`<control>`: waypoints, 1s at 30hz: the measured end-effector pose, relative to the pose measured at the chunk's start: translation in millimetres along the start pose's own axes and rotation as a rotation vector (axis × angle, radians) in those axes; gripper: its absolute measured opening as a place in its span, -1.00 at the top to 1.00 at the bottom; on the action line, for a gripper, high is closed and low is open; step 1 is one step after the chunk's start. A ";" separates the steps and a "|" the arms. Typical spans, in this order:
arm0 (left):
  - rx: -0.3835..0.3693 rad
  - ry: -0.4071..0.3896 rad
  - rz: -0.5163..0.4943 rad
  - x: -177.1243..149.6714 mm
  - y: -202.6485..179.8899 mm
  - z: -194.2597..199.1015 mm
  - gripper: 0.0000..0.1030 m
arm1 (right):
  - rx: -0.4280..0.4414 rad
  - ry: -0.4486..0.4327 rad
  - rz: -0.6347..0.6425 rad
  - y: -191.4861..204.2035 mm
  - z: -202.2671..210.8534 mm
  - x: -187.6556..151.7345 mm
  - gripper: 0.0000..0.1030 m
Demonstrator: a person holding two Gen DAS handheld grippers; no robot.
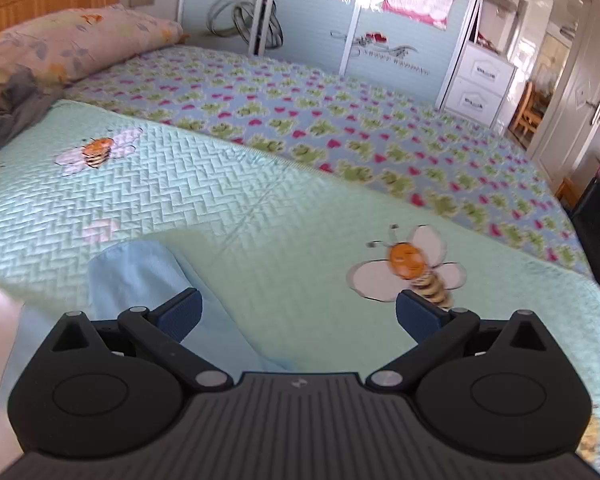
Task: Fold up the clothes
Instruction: 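Move the right gripper to the other light-blue sleeve cuff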
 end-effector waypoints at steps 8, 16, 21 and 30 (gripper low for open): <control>-0.021 0.002 0.004 -0.1 -0.3 -0.4 -0.99 | -0.045 0.089 0.020 31.2 -78.6 -12.6 -0.99; -0.021 0.004 0.003 -0.7 -0.9 -0.1 -0.99 | 0.012 0.116 0.271 111.3 -105.3 -21.5 -0.94; -0.025 0.003 0.009 -0.4 -0.2 -0.3 -0.99 | -0.031 0.033 0.316 120.7 -93.3 -16.2 -0.83; -0.021 0.006 0.005 -0.1 -0.9 -1.4 -0.99 | -0.046 0.125 0.291 102.0 -118.4 -7.7 -0.87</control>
Point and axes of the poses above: each gripper's, at about its wrist camera, not at the fingertips, and z roughly against the way its jaws point, y to its left, x to its top, the point moved 7 cm from there along -z, roughly the way its jaws point, and after that the axes turned 7 degrees about -x, right-handed, at the moved point
